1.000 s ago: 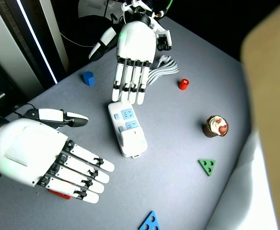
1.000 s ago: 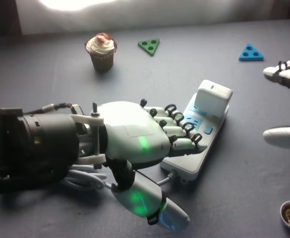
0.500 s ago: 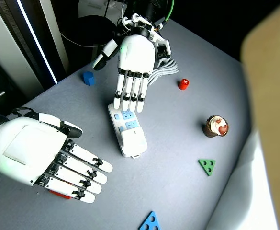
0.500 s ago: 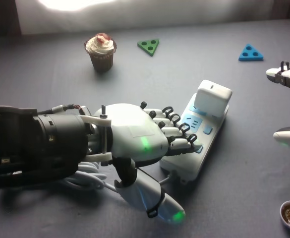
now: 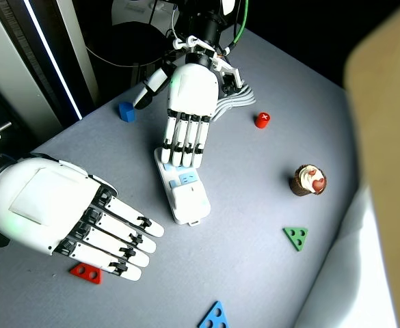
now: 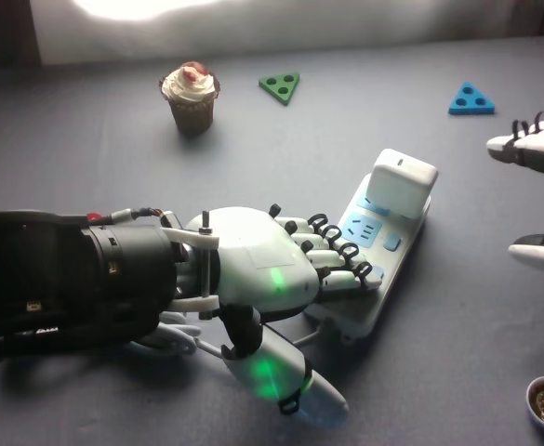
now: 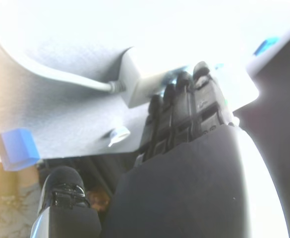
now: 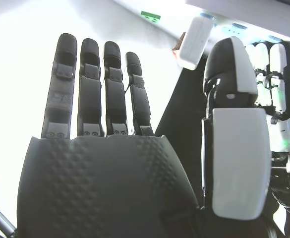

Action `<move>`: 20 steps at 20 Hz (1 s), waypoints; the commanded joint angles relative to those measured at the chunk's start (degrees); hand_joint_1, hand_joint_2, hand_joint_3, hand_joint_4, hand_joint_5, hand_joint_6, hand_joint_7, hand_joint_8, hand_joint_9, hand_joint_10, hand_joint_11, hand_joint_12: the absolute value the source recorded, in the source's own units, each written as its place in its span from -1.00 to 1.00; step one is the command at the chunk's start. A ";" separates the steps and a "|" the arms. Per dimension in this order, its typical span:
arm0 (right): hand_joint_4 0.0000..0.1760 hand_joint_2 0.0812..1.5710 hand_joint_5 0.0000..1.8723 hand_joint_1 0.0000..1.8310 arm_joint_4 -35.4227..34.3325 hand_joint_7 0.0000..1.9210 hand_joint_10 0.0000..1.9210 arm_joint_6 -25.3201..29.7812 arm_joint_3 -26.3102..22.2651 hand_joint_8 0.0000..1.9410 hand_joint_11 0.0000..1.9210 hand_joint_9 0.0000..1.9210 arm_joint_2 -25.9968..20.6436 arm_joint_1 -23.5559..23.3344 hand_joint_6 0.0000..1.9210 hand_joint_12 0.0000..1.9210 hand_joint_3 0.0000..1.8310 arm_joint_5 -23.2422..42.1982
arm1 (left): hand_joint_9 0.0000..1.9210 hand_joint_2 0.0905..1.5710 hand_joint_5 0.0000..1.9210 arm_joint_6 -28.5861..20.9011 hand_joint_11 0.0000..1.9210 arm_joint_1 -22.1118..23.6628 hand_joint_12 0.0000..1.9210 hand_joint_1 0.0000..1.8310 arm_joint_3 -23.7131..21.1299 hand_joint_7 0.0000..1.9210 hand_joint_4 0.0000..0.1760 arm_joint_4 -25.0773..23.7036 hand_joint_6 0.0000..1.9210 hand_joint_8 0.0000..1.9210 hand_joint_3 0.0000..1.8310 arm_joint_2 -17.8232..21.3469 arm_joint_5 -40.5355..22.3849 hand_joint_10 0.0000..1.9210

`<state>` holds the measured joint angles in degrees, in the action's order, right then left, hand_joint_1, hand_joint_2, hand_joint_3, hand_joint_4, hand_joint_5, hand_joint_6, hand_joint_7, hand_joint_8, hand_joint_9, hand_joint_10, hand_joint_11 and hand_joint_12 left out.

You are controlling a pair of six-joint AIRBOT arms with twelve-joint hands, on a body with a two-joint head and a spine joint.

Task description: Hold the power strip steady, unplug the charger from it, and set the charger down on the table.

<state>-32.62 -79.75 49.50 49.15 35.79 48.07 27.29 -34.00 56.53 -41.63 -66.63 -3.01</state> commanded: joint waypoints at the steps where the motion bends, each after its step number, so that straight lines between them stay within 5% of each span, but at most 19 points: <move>1: -1.00 0.38 -0.60 -0.24 0.89 -0.57 -1.00 -0.05 0.13 -1.00 -0.69 -0.61 -0.40 -0.95 -1.00 -0.75 -0.99 6.57 | -0.95 0.22 -0.97 0.18 -0.95 -0.13 -0.98 -1.00 0.07 -0.95 -1.00 -0.04 -0.99 -0.99 -1.00 -0.55 -3.11 -0.99; 20: -1.00 0.39 -0.60 -0.24 -17.78 -0.57 -1.00 -9.46 2.38 -1.00 -0.74 -0.59 9.47 -9.13 -1.00 -0.55 -1.00 6.18 | -0.95 0.23 -0.97 0.37 -0.96 -0.91 -0.98 -1.00 0.14 -0.95 -1.00 0.10 -0.99 -1.00 -1.00 -0.17 -3.16 -1.00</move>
<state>-52.97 -89.32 51.75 59.35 27.03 48.75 27.57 -34.70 56.53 -41.54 -66.61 -3.90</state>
